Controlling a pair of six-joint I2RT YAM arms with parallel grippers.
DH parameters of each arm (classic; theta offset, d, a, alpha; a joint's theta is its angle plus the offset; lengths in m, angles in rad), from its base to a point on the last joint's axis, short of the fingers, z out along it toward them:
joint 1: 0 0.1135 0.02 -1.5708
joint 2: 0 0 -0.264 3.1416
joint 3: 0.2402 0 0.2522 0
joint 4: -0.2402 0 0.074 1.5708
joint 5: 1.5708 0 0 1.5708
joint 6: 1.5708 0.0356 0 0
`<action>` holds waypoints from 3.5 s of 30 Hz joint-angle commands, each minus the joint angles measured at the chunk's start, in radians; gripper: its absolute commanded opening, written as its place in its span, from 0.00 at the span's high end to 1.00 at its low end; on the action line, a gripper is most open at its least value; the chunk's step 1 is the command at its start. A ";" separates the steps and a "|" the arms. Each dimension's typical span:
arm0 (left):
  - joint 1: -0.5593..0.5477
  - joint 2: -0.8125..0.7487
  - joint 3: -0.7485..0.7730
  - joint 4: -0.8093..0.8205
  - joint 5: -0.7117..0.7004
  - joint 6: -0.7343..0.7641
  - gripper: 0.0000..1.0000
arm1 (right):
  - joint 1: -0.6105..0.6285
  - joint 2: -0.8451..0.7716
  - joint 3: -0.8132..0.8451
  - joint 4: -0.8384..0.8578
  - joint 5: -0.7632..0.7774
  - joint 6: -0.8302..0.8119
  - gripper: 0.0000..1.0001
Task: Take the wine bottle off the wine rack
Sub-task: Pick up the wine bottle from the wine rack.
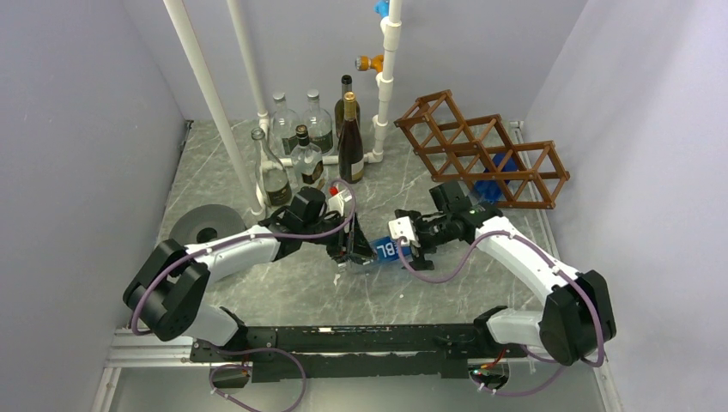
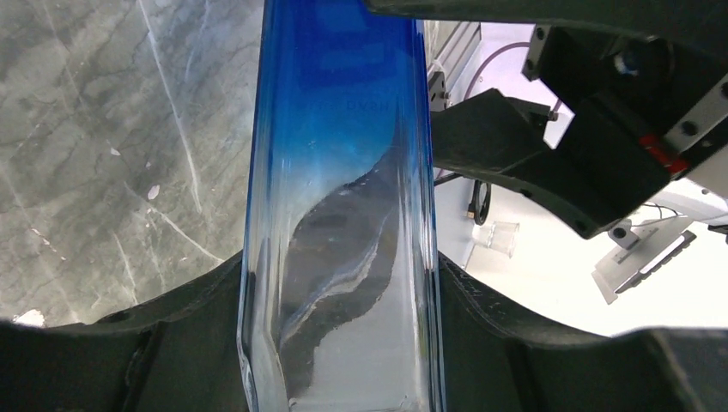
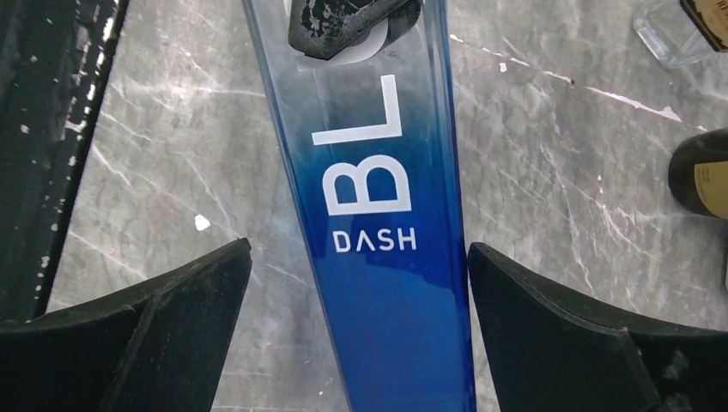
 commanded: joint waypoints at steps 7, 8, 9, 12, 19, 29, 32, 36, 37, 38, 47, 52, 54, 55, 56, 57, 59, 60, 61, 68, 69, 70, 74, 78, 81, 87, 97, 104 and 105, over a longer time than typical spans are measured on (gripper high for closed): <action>0.000 0.021 0.105 0.258 0.165 -0.069 1.00 | 0.072 0.027 -0.079 0.174 0.067 0.061 0.00; 0.000 0.024 0.104 0.266 0.170 -0.074 1.00 | 0.077 0.025 -0.090 0.189 0.070 0.065 0.01; 0.000 0.027 0.104 0.272 0.173 -0.078 1.00 | 0.082 0.025 -0.102 0.202 0.073 0.067 0.02; -0.001 0.041 0.103 0.295 0.189 -0.097 1.00 | 0.090 0.025 -0.126 0.241 0.086 0.080 0.07; -0.003 0.079 0.105 0.346 0.219 -0.139 1.00 | 0.107 0.032 -0.154 0.295 0.096 0.086 0.20; -0.004 0.080 0.111 0.304 0.206 -0.117 0.78 | 0.108 0.028 -0.134 0.225 0.039 0.026 0.81; -0.004 0.068 0.112 0.290 0.204 -0.105 0.66 | 0.102 0.027 -0.131 0.218 0.023 0.023 1.00; -0.004 0.056 0.107 0.270 0.195 -0.089 0.45 | 0.075 0.025 -0.120 0.201 -0.029 0.040 1.00; -0.005 0.053 0.104 0.267 0.193 -0.086 0.40 | 0.068 0.024 -0.116 0.197 -0.042 0.045 1.00; -0.004 0.048 0.102 0.267 0.191 -0.084 0.35 | 0.061 0.021 -0.114 0.194 -0.054 0.049 1.00; -0.003 0.015 0.087 0.247 0.171 -0.059 0.12 | 0.017 0.010 -0.113 0.176 -0.120 0.058 1.00; 0.006 -0.028 0.088 0.187 0.126 -0.009 0.08 | -0.003 0.003 -0.107 0.162 -0.149 0.058 1.00; 0.012 -0.064 0.086 0.159 0.091 0.018 0.03 | -0.014 -0.005 -0.108 0.159 -0.164 0.060 1.00; 0.013 -0.082 0.086 0.147 0.070 0.032 0.01 | -0.021 -0.008 -0.109 0.157 -0.171 0.061 1.00; 0.014 -0.106 0.086 0.140 0.052 0.046 0.00 | -0.026 -0.010 -0.109 0.158 -0.179 0.065 1.00; 0.014 -0.122 0.088 0.131 0.032 0.058 0.00 | -0.030 -0.013 -0.110 0.159 -0.184 0.069 1.00; 0.014 -0.149 0.090 0.111 0.003 0.076 0.00 | -0.037 -0.017 -0.108 0.156 -0.192 0.071 1.00; 0.014 -0.160 0.091 0.102 -0.011 0.087 0.01 | -0.041 -0.018 -0.106 0.152 -0.196 0.070 1.00; 0.015 -0.171 0.090 0.097 -0.023 0.095 0.00 | -0.046 -0.020 -0.105 0.149 -0.202 0.072 1.00; 0.030 -0.273 0.042 0.121 -0.151 0.108 0.01 | -0.087 -0.039 -0.096 0.113 -0.251 0.057 1.00; 0.030 -0.292 0.038 0.120 -0.175 0.113 0.00 | -0.092 -0.041 -0.098 0.110 -0.254 0.055 1.00; 0.030 -0.310 0.038 0.113 -0.196 0.121 0.01 | -0.096 -0.045 -0.098 0.110 -0.258 0.058 1.00; 0.030 -0.368 0.038 0.079 -0.261 0.150 0.01 | -0.117 -0.053 -0.098 0.124 -0.287 0.086 1.00; 0.030 -0.408 0.022 0.062 -0.337 0.130 0.01 | -0.145 -0.063 -0.098 0.154 -0.334 0.151 1.00; 0.031 -0.432 -0.006 0.093 -0.386 0.093 0.00 | -0.167 -0.074 -0.104 0.208 -0.358 0.237 1.00; 0.030 -0.470 -0.076 0.234 -0.444 -0.082 0.00 | -0.185 -0.087 -0.130 0.354 -0.337 0.408 1.00; -0.075 -0.428 -0.009 0.124 -0.643 -0.111 0.01 | -0.191 -0.080 -0.154 0.506 -0.278 0.613 1.00; -0.163 -0.357 0.083 0.044 -0.751 -0.087 0.01 | -0.196 -0.078 -0.160 0.522 -0.282 0.635 1.00; -0.175 -0.350 0.096 0.034 -0.772 -0.086 0.00 | -0.196 -0.077 -0.162 0.523 -0.282 0.636 1.00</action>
